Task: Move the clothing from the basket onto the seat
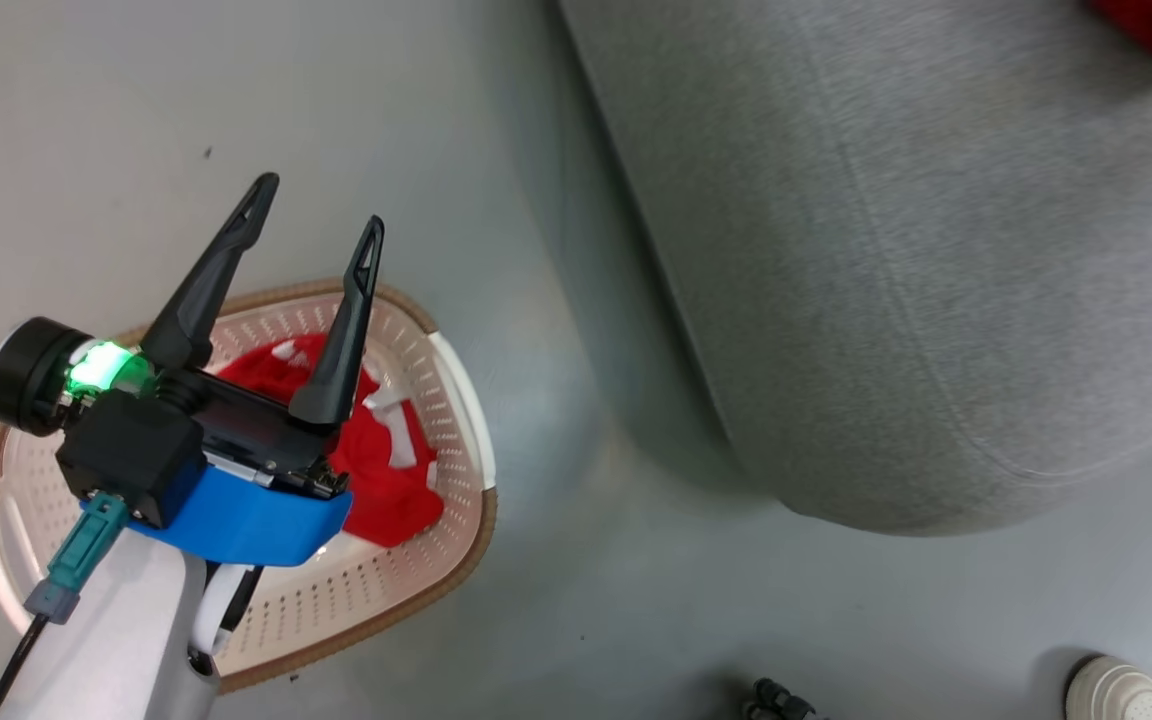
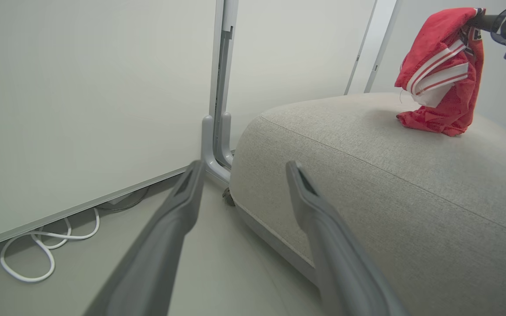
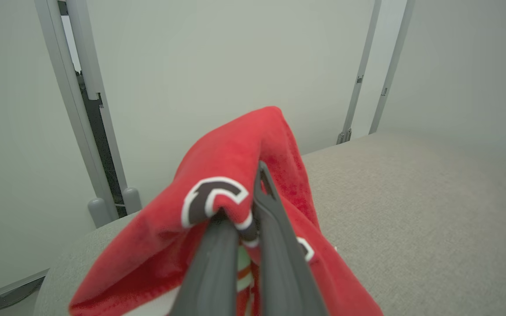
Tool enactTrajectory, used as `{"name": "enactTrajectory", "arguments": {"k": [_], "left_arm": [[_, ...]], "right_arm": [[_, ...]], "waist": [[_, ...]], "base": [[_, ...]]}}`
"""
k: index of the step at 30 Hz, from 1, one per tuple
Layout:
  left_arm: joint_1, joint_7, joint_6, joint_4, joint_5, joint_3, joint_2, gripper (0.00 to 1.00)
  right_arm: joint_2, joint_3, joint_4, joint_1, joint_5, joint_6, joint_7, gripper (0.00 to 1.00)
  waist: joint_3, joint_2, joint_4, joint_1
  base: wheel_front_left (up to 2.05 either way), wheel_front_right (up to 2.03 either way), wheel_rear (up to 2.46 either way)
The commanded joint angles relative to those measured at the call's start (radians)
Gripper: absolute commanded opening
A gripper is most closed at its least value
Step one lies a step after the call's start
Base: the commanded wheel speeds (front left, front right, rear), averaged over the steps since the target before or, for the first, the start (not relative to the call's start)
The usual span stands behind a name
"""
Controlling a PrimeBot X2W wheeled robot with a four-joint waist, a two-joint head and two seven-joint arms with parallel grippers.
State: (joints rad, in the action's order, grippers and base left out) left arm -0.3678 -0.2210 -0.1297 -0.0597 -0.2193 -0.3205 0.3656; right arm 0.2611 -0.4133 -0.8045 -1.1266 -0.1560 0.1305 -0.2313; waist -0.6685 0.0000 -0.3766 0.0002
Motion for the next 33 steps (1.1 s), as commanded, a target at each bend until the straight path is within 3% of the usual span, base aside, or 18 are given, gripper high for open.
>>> {"name": "enactTrajectory", "arguments": {"k": [1, 14, 15, 16, 17, 33], "left_arm": [[-0.018, 0.003, 0.001, -0.009, 0.005, 0.004, 0.006, 1.00], [-0.035, -0.010, 0.012, -0.003, 0.005, -0.014, -0.003, 1.00], [-0.036, -0.010, 0.012, 0.000, 0.004, -0.015, -0.004, 1.00], [-0.037, -0.011, 0.012, 0.003, 0.002, -0.016, -0.005, 1.00], [-0.039, -0.012, 0.012, 0.007, 0.001, -0.017, -0.006, 1.00], [-0.036, -0.034, 0.013, 0.064, -0.017, -0.037, -0.025, 1.00]], "right_arm": [[-0.008, -0.014, -0.021, -0.010, 0.013, 0.000, -0.010, 0.00], [-0.011, -0.098, -0.238, 0.012, 0.160, 0.000, -0.026, 0.00], [-0.010, -0.103, -0.248, 0.007, 0.166, 0.000, -0.027, 0.07], [-0.009, -0.102, -0.257, 0.002, 0.175, 0.000, -0.028, 0.56], [-0.007, -0.104, -0.264, -0.002, 0.180, 0.000, -0.028, 1.00], [-0.038, -0.102, -0.256, 0.025, 0.234, 0.000, -0.034, 1.00]], "waist": [[-0.050, 0.0000, 0.039, -0.0002], [-0.063, 0.0000, 0.067, -0.0002], [-0.061, 0.0000, 0.069, -0.0002], [-0.059, 0.0000, 0.071, -0.0002], [-0.058, 0.0000, 0.073, -0.0002], [0.006, 0.0000, 0.082, -0.0002]], "base": [[0.00, 0.00, 0.00], [0.00, 0.00, 0.00], [0.00, 0.00, 0.00], [0.00, 0.00, 0.00], [0.00, 0.00, 0.00], [0.00, 0.00, 0.00]]}}
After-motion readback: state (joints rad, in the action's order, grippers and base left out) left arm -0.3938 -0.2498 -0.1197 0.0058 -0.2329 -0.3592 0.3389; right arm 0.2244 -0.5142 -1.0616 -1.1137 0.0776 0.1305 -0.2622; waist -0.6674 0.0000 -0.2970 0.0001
